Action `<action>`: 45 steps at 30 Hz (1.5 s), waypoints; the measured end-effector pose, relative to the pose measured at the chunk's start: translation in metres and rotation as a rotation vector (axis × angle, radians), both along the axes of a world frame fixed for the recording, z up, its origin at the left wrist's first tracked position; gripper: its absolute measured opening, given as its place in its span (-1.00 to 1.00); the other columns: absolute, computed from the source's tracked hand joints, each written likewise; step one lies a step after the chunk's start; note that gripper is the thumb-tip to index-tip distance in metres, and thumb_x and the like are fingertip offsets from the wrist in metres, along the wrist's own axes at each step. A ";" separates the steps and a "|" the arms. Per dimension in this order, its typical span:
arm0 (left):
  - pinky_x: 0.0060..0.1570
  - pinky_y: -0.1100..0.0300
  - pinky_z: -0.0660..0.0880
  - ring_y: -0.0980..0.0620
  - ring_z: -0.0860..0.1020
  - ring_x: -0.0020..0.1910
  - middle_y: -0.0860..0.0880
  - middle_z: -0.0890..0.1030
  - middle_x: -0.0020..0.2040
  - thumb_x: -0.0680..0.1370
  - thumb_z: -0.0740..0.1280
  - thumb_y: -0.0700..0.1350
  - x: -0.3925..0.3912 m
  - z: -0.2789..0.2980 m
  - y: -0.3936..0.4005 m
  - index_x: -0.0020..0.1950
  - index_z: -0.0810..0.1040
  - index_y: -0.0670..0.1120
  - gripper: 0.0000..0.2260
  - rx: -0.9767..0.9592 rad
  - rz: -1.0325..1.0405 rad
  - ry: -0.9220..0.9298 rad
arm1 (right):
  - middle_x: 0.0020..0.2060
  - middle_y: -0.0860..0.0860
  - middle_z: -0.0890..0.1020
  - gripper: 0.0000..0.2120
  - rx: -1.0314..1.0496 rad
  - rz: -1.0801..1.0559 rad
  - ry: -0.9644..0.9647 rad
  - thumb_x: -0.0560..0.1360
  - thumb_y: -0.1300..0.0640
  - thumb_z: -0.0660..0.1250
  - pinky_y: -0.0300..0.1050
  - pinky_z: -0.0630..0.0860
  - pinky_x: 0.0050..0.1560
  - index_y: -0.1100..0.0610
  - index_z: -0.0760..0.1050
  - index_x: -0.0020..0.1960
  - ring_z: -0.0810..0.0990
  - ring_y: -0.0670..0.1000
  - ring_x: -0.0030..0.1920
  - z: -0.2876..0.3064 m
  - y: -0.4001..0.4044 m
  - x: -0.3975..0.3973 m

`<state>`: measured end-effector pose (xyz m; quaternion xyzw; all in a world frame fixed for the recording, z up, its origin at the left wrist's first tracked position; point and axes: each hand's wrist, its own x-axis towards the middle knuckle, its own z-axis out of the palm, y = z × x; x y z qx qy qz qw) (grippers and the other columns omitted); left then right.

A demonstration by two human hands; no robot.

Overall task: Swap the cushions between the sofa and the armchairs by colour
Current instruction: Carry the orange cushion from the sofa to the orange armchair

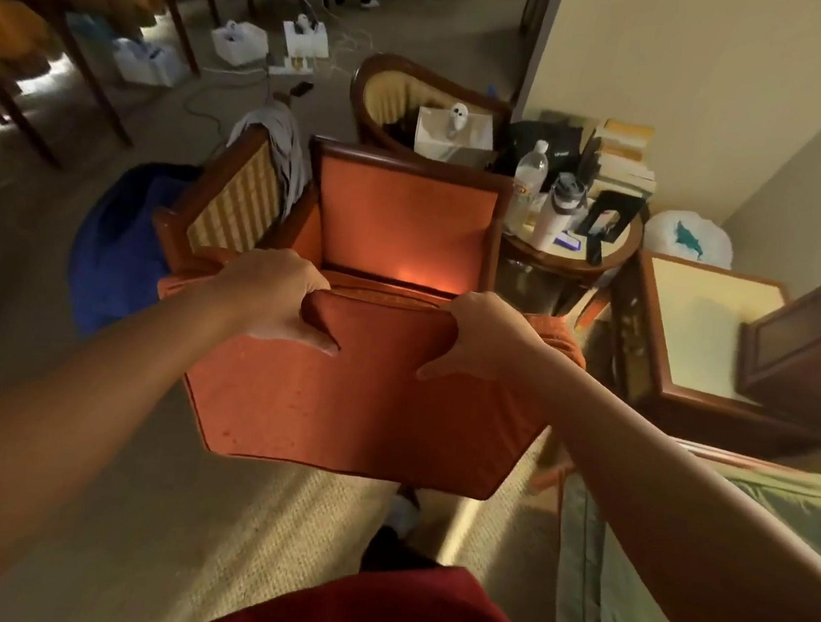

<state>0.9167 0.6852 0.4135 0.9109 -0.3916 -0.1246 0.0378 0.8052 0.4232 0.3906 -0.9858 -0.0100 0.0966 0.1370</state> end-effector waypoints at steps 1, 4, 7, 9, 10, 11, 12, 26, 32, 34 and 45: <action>-0.38 0.21 0.36 0.25 0.49 -0.34 0.21 0.53 -0.37 0.24 0.47 0.49 0.016 0.000 -0.006 -0.29 0.56 0.17 -0.58 0.010 0.004 0.002 | -0.12 0.03 0.65 -0.38 -0.002 0.005 0.001 0.22 -0.34 0.64 -0.06 0.45 -0.18 0.08 0.64 0.05 0.64 0.13 -0.05 -0.004 -0.007 0.020; -0.33 0.19 0.37 0.22 0.47 -0.33 0.24 0.50 -0.37 0.27 0.47 0.48 0.068 0.000 -0.028 -0.32 0.47 0.25 -0.63 0.034 0.009 0.017 | -0.05 0.06 0.68 -0.40 0.005 -0.010 0.022 0.25 -0.31 0.64 -0.07 0.39 -0.18 0.11 0.63 0.03 0.64 0.15 -0.02 -0.011 -0.031 0.076; -0.36 0.22 0.38 0.27 0.44 -0.36 0.23 0.50 -0.37 0.25 0.43 0.52 0.118 0.004 -0.048 -0.29 0.47 0.27 -0.63 0.034 0.016 0.016 | -0.02 0.05 0.67 -0.41 0.038 -0.023 0.037 0.27 -0.27 0.65 -0.04 0.50 -0.11 0.12 0.63 0.09 0.64 0.13 0.01 -0.008 -0.049 0.131; -0.32 0.18 0.45 0.19 0.53 -0.32 0.20 0.53 -0.35 0.22 0.38 0.56 0.153 0.002 -0.059 -0.22 0.55 0.22 -0.55 0.033 0.033 0.007 | 0.05 0.06 0.67 -0.36 0.059 -0.034 0.036 0.28 -0.25 0.65 -0.03 0.55 -0.03 0.12 0.62 0.17 0.64 0.11 0.05 -0.005 -0.058 0.167; -0.29 0.16 0.48 0.13 0.57 -0.28 0.19 0.54 -0.34 0.23 0.40 0.56 0.170 -0.001 -0.063 -0.19 0.58 0.20 -0.53 0.034 0.037 -0.006 | 0.06 0.06 0.67 -0.36 0.061 -0.038 0.027 0.29 -0.25 0.65 -0.03 0.55 -0.02 0.12 0.62 0.19 0.63 0.11 0.06 -0.004 -0.063 0.184; -0.27 0.14 0.49 0.07 0.60 -0.25 0.17 0.53 -0.33 0.25 0.41 0.54 0.186 -0.004 -0.067 -0.17 0.59 0.19 -0.53 0.037 0.036 -0.029 | 0.06 0.05 0.67 -0.37 0.061 -0.038 0.012 0.29 -0.25 0.65 -0.04 0.54 -0.02 0.11 0.62 0.19 0.63 0.10 0.06 -0.006 -0.069 0.200; -0.26 0.12 0.50 0.03 0.62 -0.23 0.14 0.55 -0.32 0.27 0.41 0.54 0.203 -0.007 -0.071 -0.14 0.61 0.17 -0.52 0.047 0.030 -0.054 | 0.06 0.03 0.67 -0.39 0.058 -0.041 0.003 0.31 -0.25 0.64 -0.05 0.54 -0.04 0.09 0.62 0.19 0.63 0.09 0.06 -0.008 -0.074 0.216; -0.10 0.02 0.60 -0.09 0.68 -0.07 -0.01 0.69 -0.05 0.37 0.62 0.10 0.419 -0.093 -0.132 0.10 0.63 0.02 -0.61 0.015 -0.125 0.002 | 0.06 -0.02 0.70 -0.55 0.009 -0.222 0.008 0.44 -0.18 0.56 -0.01 0.63 0.01 -0.03 0.63 0.25 0.68 0.06 0.04 -0.092 -0.113 0.394; -0.18 0.04 0.56 -0.11 0.66 -0.12 -0.04 0.67 -0.08 0.38 0.62 0.01 0.482 -0.147 -0.158 0.06 0.59 -0.06 -0.64 0.069 -0.199 -0.027 | 0.09 0.04 0.70 -0.59 -0.055 -0.316 0.060 0.46 -0.12 0.51 0.11 0.64 0.06 -0.04 0.62 0.27 0.69 0.15 0.09 -0.140 -0.126 0.452; -0.19 0.01 0.57 -0.14 0.66 -0.12 -0.06 0.66 -0.09 0.39 0.61 -0.01 0.497 -0.168 -0.165 0.04 0.59 -0.09 -0.66 0.062 -0.184 -0.034 | 0.05 0.05 0.71 -0.65 -0.064 -0.336 0.054 0.46 -0.07 0.48 0.10 0.63 0.05 -0.03 0.63 0.22 0.70 0.17 0.06 -0.157 -0.131 0.467; -0.21 -0.01 0.47 -0.28 0.62 -0.09 -0.17 0.64 -0.07 0.37 0.58 -0.16 0.531 -0.276 -0.186 -0.04 0.56 -0.15 -0.73 0.092 -0.050 0.068 | 0.08 0.07 0.69 -0.72 -0.060 -0.363 0.094 0.46 0.03 0.48 0.12 0.40 0.22 0.08 0.59 0.13 0.62 0.20 0.17 -0.262 -0.140 0.501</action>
